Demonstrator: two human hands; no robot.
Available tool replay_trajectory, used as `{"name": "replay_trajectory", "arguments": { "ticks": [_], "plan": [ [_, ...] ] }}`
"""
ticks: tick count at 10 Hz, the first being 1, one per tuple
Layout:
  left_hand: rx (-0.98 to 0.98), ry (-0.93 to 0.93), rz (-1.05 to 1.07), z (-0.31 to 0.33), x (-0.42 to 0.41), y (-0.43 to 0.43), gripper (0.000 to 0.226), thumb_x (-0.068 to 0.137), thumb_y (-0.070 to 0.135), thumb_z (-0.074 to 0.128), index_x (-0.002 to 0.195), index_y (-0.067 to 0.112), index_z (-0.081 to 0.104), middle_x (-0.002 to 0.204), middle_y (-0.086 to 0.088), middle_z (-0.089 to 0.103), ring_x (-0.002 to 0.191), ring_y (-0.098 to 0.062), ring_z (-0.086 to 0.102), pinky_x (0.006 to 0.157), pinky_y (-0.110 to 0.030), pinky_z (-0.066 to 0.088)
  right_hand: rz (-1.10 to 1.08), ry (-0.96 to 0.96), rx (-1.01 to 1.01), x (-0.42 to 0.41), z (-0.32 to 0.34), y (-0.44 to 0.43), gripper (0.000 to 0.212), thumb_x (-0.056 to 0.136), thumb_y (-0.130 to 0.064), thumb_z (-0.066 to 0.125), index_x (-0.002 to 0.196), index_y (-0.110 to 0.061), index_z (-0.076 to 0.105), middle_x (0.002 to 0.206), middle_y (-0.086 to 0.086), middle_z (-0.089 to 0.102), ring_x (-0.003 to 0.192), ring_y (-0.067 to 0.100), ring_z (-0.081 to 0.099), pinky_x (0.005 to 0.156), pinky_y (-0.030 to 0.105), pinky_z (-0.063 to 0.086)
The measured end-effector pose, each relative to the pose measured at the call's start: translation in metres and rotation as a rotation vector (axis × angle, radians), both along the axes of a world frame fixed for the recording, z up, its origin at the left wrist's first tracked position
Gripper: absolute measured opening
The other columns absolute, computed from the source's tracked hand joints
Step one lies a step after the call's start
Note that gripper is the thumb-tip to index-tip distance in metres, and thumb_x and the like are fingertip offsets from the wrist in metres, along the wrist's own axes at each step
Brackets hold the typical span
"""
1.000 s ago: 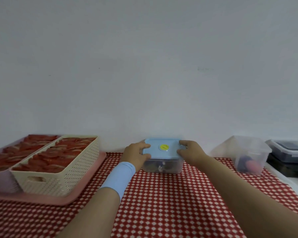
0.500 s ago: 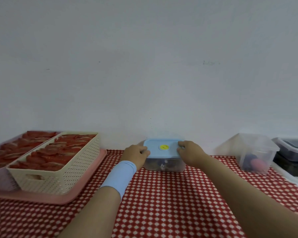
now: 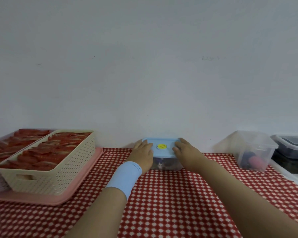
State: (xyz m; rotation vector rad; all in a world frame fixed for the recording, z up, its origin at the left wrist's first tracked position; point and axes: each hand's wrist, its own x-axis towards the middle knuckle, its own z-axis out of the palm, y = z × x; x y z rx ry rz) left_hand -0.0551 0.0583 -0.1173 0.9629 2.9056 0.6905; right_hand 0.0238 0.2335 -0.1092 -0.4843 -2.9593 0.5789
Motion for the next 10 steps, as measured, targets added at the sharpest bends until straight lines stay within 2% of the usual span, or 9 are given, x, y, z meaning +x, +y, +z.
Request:
{"name": "replay_trajectory", "arguments": {
  "ticks": [1,2,3,4,5,6,7,8,10],
  "plan": [
    [-0.065,-0.026,-0.009,-0.003,-0.006,0.002,0.048,0.108,0.022,0.018,0.155,0.014,0.019,0.165,-0.006,0.005,0.152,-0.017,-0.002,0.119,-0.027,-0.003,-0.021,0.014,-0.070,-0.001,0.001,-0.004,0.055,0.108,-0.032,0.035,0.155,-0.005,0.028,0.165,0.012,0.015,0.150,0.032,0.023,0.118,0.042,0.026],
    [-0.119,-0.070,0.020,-0.001,-0.008,0.001,0.050,0.108,0.023,0.019,0.156,0.013,0.015,0.165,-0.008,0.001,0.152,-0.021,-0.005,0.123,-0.033,-0.002,-0.084,0.055,-0.261,0.004,0.004,-0.005,0.055,0.106,-0.034,0.040,0.153,-0.007,0.030,0.162,0.014,0.015,0.149,0.033,0.020,0.119,0.042,0.029],
    [-0.077,-0.037,0.061,-0.001,-0.006,0.003,0.051,0.107,0.023,0.026,0.155,0.005,0.017,0.164,-0.012,0.008,0.152,-0.025,0.003,0.123,-0.036,0.003,0.009,-0.032,-0.044,0.003,0.003,-0.001,0.055,0.106,-0.032,0.043,0.154,-0.011,0.029,0.162,0.017,0.015,0.154,0.034,0.002,0.122,0.042,0.025],
    [-0.068,-0.124,0.097,0.005,-0.001,0.005,0.052,0.108,0.025,0.020,0.156,0.010,0.009,0.165,-0.009,-0.002,0.152,-0.022,-0.005,0.123,-0.034,-0.001,-0.015,0.001,-0.079,0.000,0.004,0.001,0.053,0.107,-0.028,0.043,0.155,-0.013,0.028,0.163,0.016,0.017,0.154,0.033,0.003,0.123,0.041,0.023],
    [0.030,-0.178,0.132,0.006,0.002,0.004,0.056,0.106,0.031,0.034,0.156,0.017,0.013,0.164,-0.009,0.002,0.151,-0.027,0.006,0.122,-0.037,0.010,-0.074,0.087,-0.208,-0.002,0.005,-0.005,0.056,0.104,-0.031,0.048,0.154,-0.012,0.032,0.162,0.014,0.023,0.150,0.031,0.022,0.119,0.037,0.026],
    [0.264,-0.260,0.156,0.005,-0.004,-0.001,0.058,0.095,0.029,0.060,0.147,0.015,0.038,0.148,-0.011,0.042,0.132,-0.028,0.045,0.110,-0.034,0.037,-0.219,0.179,-0.338,-0.006,0.003,-0.004,0.066,0.096,-0.034,0.063,0.149,-0.007,0.035,0.145,0.017,0.046,0.129,0.033,0.051,0.102,0.036,0.043],
    [0.341,-0.279,0.121,0.008,-0.004,-0.006,0.042,0.095,0.019,0.061,0.136,0.014,0.053,0.130,-0.004,0.060,0.117,-0.023,0.058,0.092,-0.023,0.040,-0.288,0.211,-0.497,-0.010,-0.003,0.003,0.051,0.087,-0.033,0.076,0.123,0.000,0.062,0.121,0.016,0.067,0.108,0.033,0.065,0.094,0.043,0.055],
    [0.403,-0.235,0.146,0.004,-0.005,-0.008,0.038,0.102,0.017,0.046,0.139,0.016,0.053,0.130,-0.009,0.061,0.107,-0.020,0.055,0.084,-0.021,0.037,-0.312,0.284,-0.671,-0.010,-0.012,0.006,0.029,0.083,-0.025,0.080,0.104,-0.011,0.067,0.103,0.008,0.069,0.095,0.027,0.067,0.085,0.043,0.059],
    [0.499,-0.268,0.165,-0.006,-0.011,-0.011,0.039,0.103,0.015,0.042,0.139,0.021,0.053,0.129,-0.007,0.061,0.100,-0.015,0.051,0.082,-0.021,0.037,-0.356,0.353,-0.758,-0.016,-0.023,0.006,0.042,0.077,-0.025,0.084,0.113,-0.009,0.071,0.104,0.009,0.073,0.093,0.028,0.071,0.085,0.048,0.060]
  ]
}}
